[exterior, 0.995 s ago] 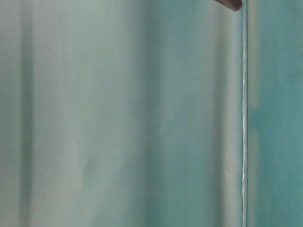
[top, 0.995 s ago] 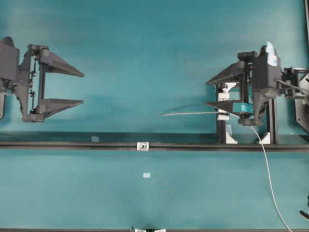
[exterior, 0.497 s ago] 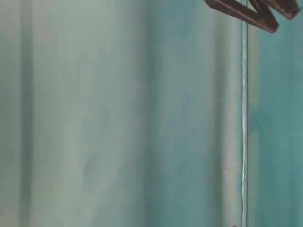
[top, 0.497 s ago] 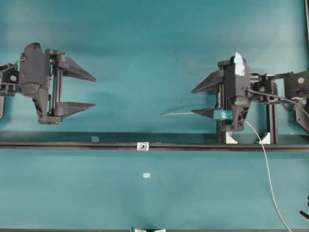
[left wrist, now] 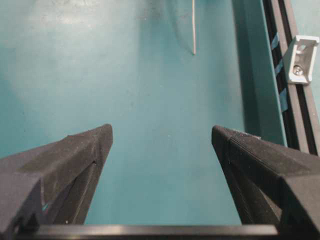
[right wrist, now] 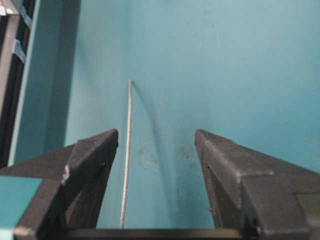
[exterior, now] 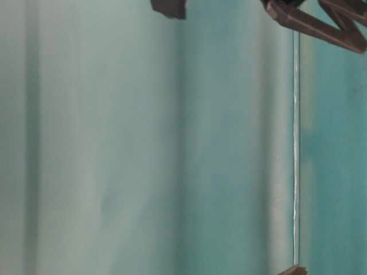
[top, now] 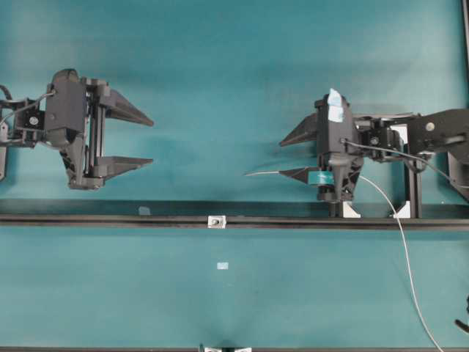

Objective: Insert the wire through the hole in the metal fitting marked with a red label. (retake)
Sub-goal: 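Close the right gripper on the grey wire's free end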

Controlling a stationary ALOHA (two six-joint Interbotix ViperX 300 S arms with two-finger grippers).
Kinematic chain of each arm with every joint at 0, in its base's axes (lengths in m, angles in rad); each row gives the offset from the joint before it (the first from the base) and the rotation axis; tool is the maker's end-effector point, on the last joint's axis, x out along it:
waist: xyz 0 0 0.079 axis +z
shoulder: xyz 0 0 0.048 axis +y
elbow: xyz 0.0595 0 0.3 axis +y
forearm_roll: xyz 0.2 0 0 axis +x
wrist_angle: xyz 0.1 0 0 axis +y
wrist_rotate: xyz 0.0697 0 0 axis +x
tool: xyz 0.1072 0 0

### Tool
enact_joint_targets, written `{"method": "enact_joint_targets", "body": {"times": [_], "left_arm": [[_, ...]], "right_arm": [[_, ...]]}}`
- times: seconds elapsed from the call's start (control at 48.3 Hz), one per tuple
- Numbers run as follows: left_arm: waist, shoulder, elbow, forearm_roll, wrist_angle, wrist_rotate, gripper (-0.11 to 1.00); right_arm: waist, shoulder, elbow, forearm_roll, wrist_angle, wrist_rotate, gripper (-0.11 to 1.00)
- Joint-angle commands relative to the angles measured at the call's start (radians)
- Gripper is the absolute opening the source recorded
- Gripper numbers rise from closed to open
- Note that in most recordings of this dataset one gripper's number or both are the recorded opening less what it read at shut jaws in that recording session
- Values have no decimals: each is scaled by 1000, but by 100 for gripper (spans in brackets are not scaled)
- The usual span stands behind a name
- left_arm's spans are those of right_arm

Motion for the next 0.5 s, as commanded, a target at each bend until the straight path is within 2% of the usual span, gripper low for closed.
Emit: {"method": "enact_joint_targets", "body": {"times": [0.0,0.166,0.477], "left_arm": [[0,-5,-17,-2,-11,-2,63],[0,-5,-17,-2,-11,-2,63],[-2,-5,-17,-2,-11,-2,63]], "right_arm": [[3,6,-26,3,-5,9,71],[3,32,-38,2,-5,40,71],[3,69,-58,2,-11,44,71]]}}
